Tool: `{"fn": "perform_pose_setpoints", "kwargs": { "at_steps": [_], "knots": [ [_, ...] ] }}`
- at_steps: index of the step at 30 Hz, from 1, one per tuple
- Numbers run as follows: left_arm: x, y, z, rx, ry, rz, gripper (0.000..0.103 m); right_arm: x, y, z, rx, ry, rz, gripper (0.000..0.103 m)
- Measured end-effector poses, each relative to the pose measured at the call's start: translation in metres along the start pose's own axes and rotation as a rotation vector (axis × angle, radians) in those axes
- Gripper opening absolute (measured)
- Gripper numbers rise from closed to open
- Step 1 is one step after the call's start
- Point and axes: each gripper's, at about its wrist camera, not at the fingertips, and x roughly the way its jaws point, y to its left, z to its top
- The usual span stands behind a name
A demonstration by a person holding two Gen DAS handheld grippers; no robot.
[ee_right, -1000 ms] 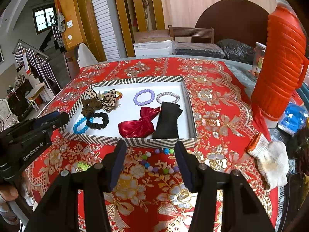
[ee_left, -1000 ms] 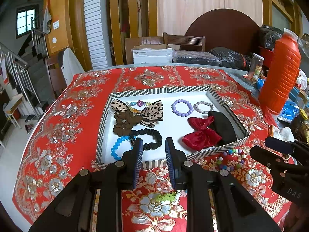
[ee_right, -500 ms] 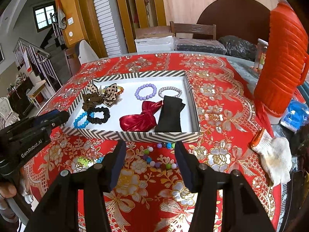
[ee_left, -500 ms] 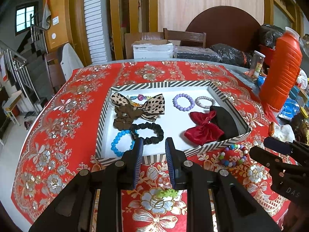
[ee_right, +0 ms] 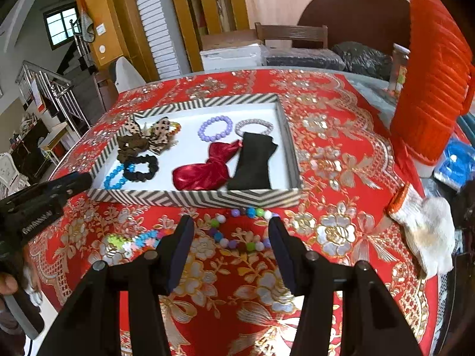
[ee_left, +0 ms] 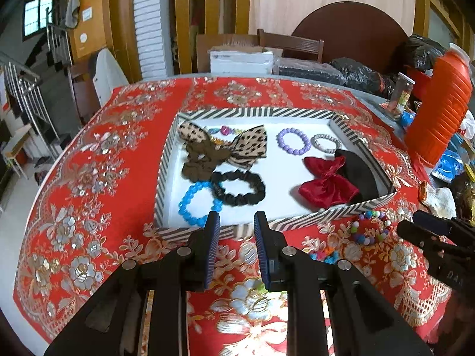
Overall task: Organize jewelry
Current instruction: 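Grasp the green beaded bracelet with the left tool while the right tool grasps the multicolour bead strand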
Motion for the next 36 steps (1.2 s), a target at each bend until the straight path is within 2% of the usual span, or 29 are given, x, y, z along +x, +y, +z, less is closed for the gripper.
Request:
{"fn": "perform_pose_setpoints", "kwargs": {
  "at_steps": [3, 7, 10, 12, 14, 25, 30, 34, 36],
  "knots": [
    [0.003, 0.012, -0.004, -0.021, 0.042, -0.052, 0.022, 0.005, -0.010, -0.005, 0.016, 0.017, -0.009, 0.055],
    [0.013, 0.022, -0.013, -0.046, 0.139, -0.172, 0.022, 0.014, -0.024, -0.011, 0.034, 0.042, -0.019, 0.055],
    [0.017, 0.019, -0.022, -0.026, 0.176, -0.235, 0.022, 0.018, -0.034, -0.015, 0.046, 0.054, -0.021, 0.055],
    [0.020, 0.013, -0.029, -0.002, 0.199, -0.271, 0.030, 0.020, -0.038, -0.017, 0.053, 0.056, -0.023, 0.055],
    [0.025, 0.007, -0.034, 0.017, 0.218, -0.303, 0.031, 0.023, -0.041, -0.017, 0.055, 0.064, -0.023, 0.055],
    [0.041, -0.015, -0.041, 0.112, 0.223, -0.280, 0.032, 0.050, -0.041, -0.001, 0.011, 0.081, -0.058, 0.055],
    [0.042, -0.022, -0.041, 0.165, 0.222, -0.286, 0.036, 0.063, -0.044, 0.005, 0.005, 0.084, -0.073, 0.055],
    [0.034, -0.024, -0.041, 0.197, 0.227, -0.352, 0.036, 0.065, -0.045, 0.006, 0.002, 0.083, -0.068, 0.055],
    [0.035, -0.025, -0.042, 0.216, 0.241, -0.349, 0.036, 0.066, -0.044, 0.006, -0.006, 0.079, -0.069, 0.055]
  ]
}}
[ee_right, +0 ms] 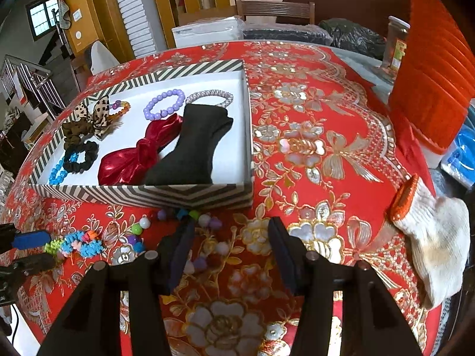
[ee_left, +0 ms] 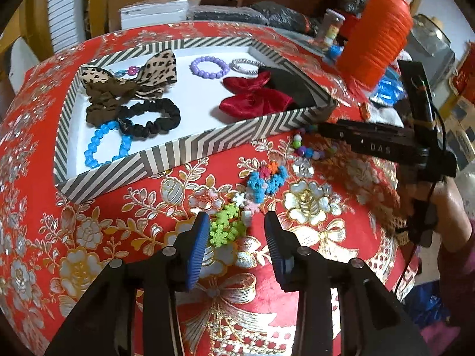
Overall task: Organize jewelry
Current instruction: 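Grasp the green beaded bracelet with the left tool while the right tool grasps the multicolour bead strand, then carry the green bracelet with the left tool while the right tool carries the bead strand over the tray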
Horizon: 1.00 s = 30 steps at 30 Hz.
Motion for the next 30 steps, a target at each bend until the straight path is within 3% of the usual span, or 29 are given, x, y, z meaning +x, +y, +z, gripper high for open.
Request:
{"fn": "perform_pose_setpoints", "kwargs": {
  "at_steps": [10, 12, 13, 14, 15, 19, 30],
  "knots": [
    [0.013, -0.012, 0.002, 0.099, 0.019, 0.085, 0.038, 0.004, 0.005, 0.002, -0.032, -0.023, -0.010, 0.054],
    [0.014, -0.013, 0.002, 0.103, 0.011, 0.085, 0.037, 0.004, 0.007, 0.001, -0.039, -0.030, -0.005, 0.044],
    [0.014, -0.013, 0.002, 0.100, 0.006, 0.082, 0.036, 0.003, 0.009, 0.001, -0.048, -0.032, -0.002, 0.025],
    [0.014, -0.013, 0.002, 0.097, 0.002, 0.075, 0.024, 0.003, 0.010, 0.001, -0.054, -0.029, -0.005, 0.012],
    [0.013, -0.012, 0.002, 0.095, 0.006, 0.070, 0.015, 0.003, 0.010, 0.000, -0.057, -0.024, -0.003, 0.010],
    [0.004, -0.005, 0.004, 0.031, 0.000, 0.006, 0.010, -0.009, 0.008, 0.000, -0.037, -0.045, 0.043, 0.009],
    [-0.057, -0.009, 0.029, -0.019, -0.150, -0.024, 0.010, -0.071, 0.017, 0.017, -0.048, -0.156, 0.125, 0.009]
  ]
}}
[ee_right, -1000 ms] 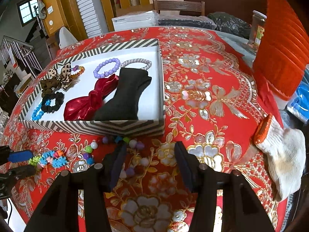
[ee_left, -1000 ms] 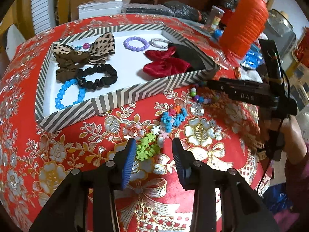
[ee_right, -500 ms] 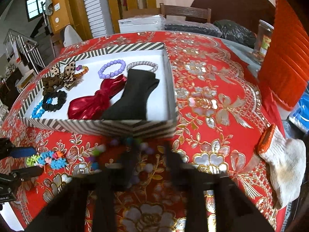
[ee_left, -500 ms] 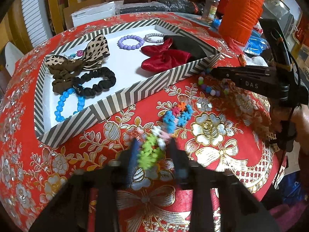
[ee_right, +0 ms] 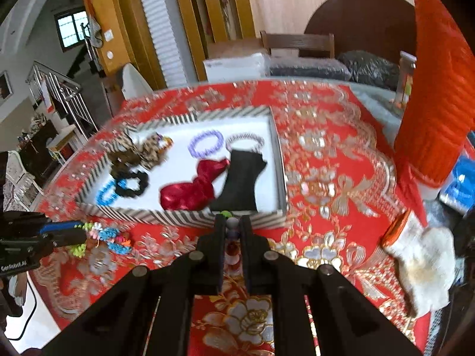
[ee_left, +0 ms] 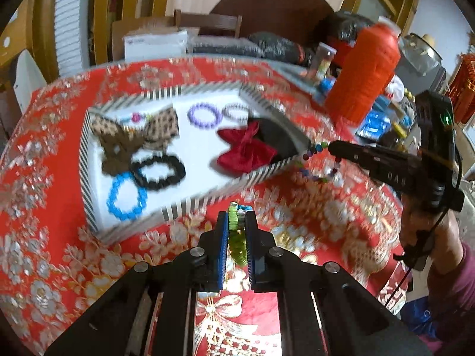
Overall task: Organize jewelry
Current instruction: 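Carry the green bracelet with the left tool while the right tool carries the bead strand over the tray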
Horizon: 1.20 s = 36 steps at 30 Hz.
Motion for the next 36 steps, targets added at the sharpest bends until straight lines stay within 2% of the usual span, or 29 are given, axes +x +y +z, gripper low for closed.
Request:
{"fn": "perform_pose_setpoints", "kwargs": {
  "at_steps": [6, 16, 26, 36],
  "knots": [
    [-0.016, -0.002, 0.027, 0.013, -0.066, 0.055, 0.010, -0.018, 0.011, 0.018, -0.046, -0.039, -0.006, 0.009],
    [-0.010, 0.002, 0.049, 0.033, -0.092, 0.135, 0.010, -0.022, 0.028, 0.042, -0.095, -0.062, -0.004, 0.009],
    [0.006, 0.011, 0.052, 0.015, -0.076, 0.149, 0.010, 0.003, 0.048, 0.063, -0.143, -0.032, -0.002, 0.009],
    [0.022, 0.017, 0.057, -0.012, -0.066, 0.129, 0.010, 0.036, 0.061, 0.081, -0.166, 0.008, 0.001, 0.009]
  ]
}}
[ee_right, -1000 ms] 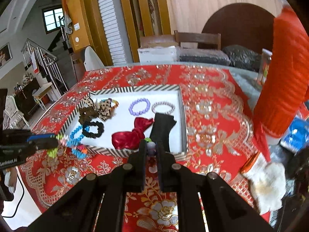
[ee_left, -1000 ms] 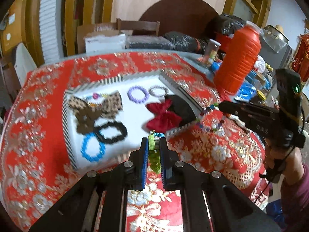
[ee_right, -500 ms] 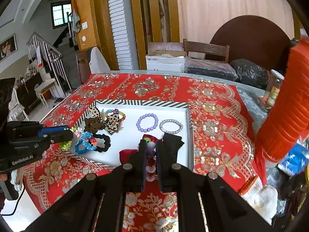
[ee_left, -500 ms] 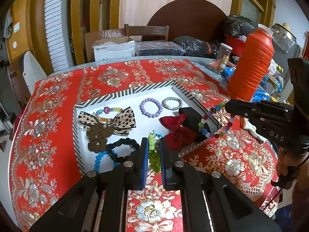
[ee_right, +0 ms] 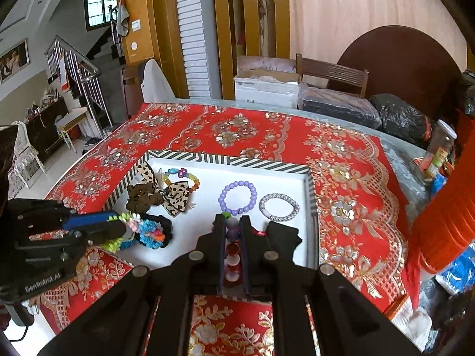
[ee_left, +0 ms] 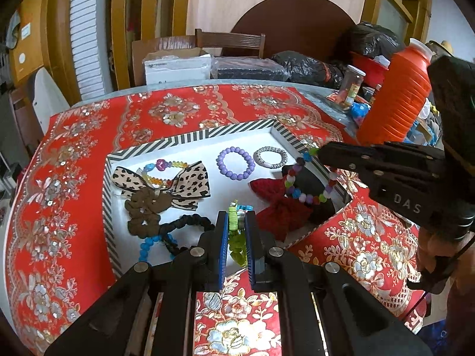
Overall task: Organize jewelry
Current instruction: 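Carry the green bracelet with the left tool while the right tool carries the bead strand over the tray, then open the left tool releasing the green bracelet while the right tool releases the bead strand into the tray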
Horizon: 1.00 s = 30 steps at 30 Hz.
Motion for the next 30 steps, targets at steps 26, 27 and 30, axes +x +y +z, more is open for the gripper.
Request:
{"fn": "perform_pose_setpoints", "kwargs": {
  "at_steps": [26, 27, 30],
  "knots": [
    [0.061, 0.034, -0.017, -0.168, 0.084, -0.031, 0.010, 0.128, 0.006, 0.030, 0.126, 0.162, 0.082, 0.009],
    [0.061, 0.034, -0.017, -0.168, 0.084, -0.032, 0.010, 0.134, 0.003, 0.028, 0.132, 0.173, 0.065, 0.009],
    [0.063, 0.032, -0.017, -0.163, 0.088, -0.034, 0.010, 0.146, 0.002, 0.023, 0.140, 0.191, 0.053, 0.009]
  ]
}}
